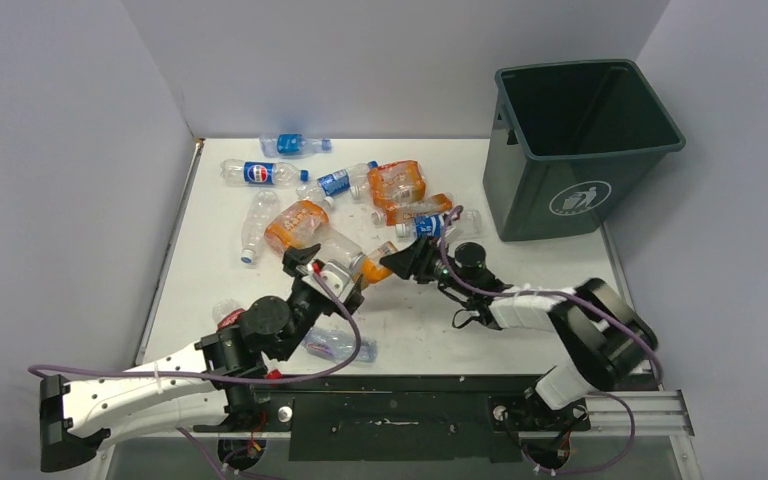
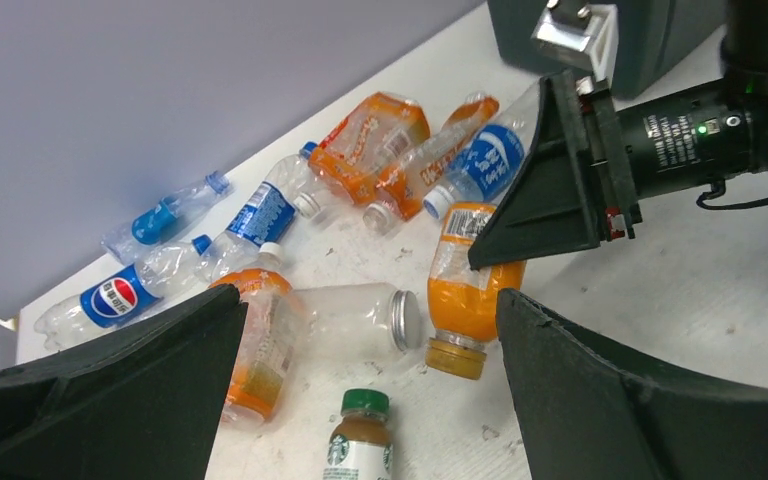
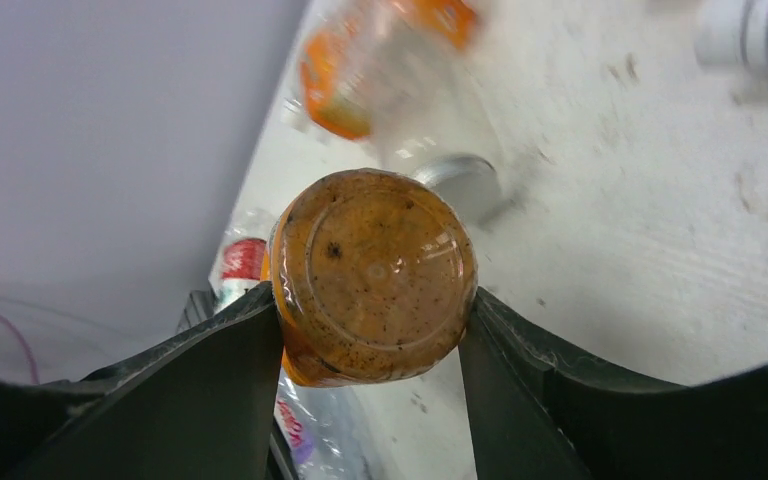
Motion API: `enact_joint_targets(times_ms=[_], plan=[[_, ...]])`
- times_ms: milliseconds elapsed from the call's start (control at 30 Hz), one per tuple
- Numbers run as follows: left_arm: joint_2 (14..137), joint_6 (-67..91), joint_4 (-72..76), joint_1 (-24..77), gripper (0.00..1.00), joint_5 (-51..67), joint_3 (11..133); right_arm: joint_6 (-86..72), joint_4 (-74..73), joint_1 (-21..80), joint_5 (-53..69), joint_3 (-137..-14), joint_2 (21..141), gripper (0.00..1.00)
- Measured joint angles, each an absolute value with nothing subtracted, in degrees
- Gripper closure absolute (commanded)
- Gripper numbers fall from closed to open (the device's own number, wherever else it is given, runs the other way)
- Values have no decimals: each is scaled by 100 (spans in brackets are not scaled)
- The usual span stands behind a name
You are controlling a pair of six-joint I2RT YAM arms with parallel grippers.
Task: Put the plastic bottles in the bin
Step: Pick up the plastic bottle at the center of the board.
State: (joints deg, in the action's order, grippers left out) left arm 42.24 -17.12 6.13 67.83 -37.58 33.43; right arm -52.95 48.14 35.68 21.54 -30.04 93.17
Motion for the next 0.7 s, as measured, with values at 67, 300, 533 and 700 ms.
enact_joint_targets(times_ms=[67,300,533,700], plan=[[3972,-1503,690,6783,4,-3741,3330,-5100,4668,3566,2084,-2919,8554,72],[2921,259,1092,6689,4,-3218,3310,-4438,4254,3566,1959,-2936,6344,72],[2438,1549,1798,6598,4,-2598,2936,-4493,4338,3566,2060,-2952,5808,72],[2836,2075,2034,6427,4,-1977,2976,-5068,5277,3566,2320,-2659,5931,72]])
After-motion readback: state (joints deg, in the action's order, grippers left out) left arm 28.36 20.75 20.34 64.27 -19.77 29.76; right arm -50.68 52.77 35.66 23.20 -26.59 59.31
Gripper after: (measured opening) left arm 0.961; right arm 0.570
